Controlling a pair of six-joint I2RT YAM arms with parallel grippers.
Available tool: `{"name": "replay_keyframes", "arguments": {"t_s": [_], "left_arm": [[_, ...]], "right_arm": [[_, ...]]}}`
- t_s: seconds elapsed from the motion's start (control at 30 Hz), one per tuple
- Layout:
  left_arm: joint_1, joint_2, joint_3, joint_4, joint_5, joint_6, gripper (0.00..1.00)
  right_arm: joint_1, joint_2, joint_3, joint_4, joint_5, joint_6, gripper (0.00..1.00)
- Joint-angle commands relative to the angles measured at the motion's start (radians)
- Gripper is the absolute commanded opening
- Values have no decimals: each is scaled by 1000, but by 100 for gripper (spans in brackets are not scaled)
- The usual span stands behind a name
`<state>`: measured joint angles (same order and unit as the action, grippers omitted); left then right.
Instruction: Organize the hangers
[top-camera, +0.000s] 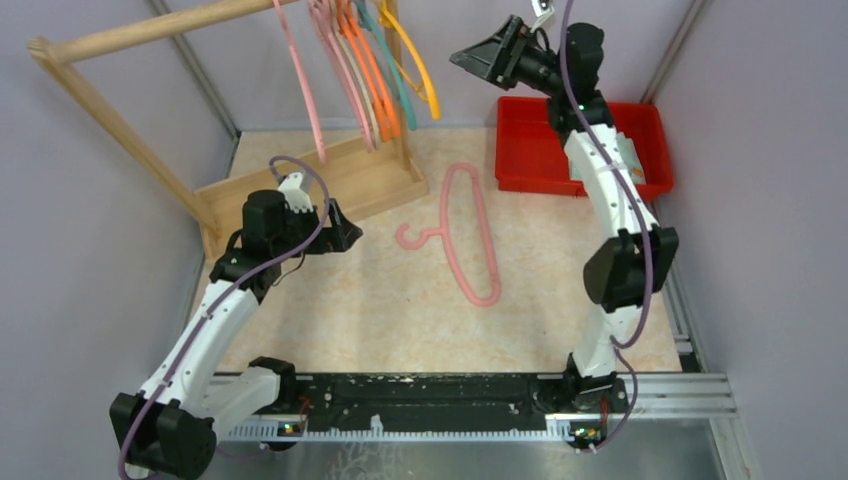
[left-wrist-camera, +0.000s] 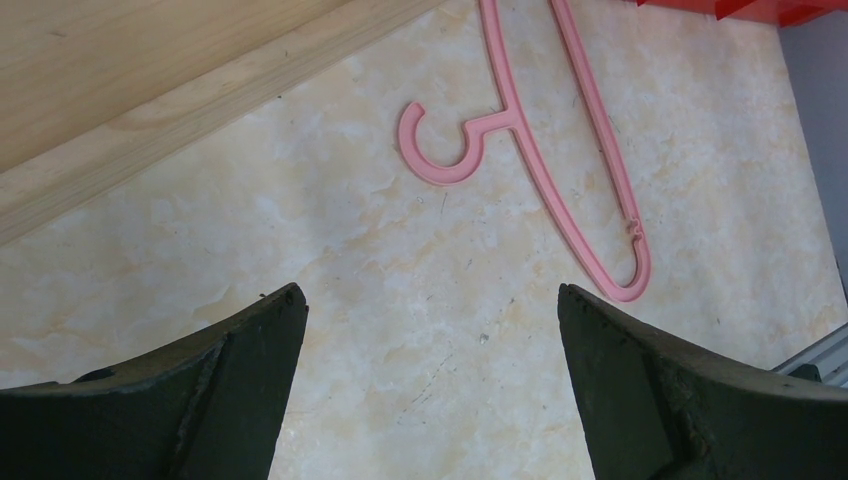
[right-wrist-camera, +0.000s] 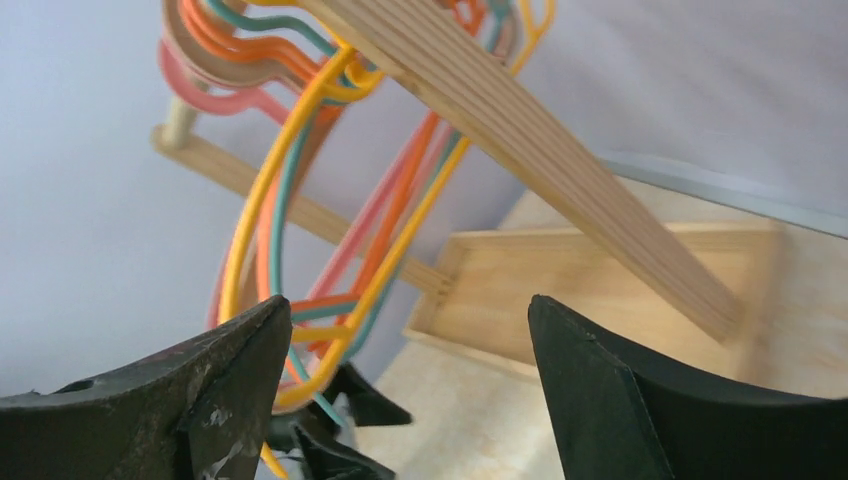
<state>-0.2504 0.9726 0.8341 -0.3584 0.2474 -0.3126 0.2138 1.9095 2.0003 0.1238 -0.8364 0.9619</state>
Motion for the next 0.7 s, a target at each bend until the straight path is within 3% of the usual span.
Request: {"name": "replay_keyframes", "arguments": {"t_s": [0.0,0.13,0.23,0.4,0.67], "left_arm": [[7,-17,-30,23,-9,17,100],[7,-27,-63,21,-3,15,100],[7,-31,-83,22,4,12,100],[7,-28,-98,15,24,20,100],[7,-50,-130,9,59,-8,100]], "right_arm": [[33,-158,-46,-514,220,-513,87],[198,-243,-251,-744,580,-749,85],[287,-328,-473,-763,726,-763,83],[389,-423,-807,-670,846,-731,80],[443,-342,-927,-595,905,-705,74]]}}
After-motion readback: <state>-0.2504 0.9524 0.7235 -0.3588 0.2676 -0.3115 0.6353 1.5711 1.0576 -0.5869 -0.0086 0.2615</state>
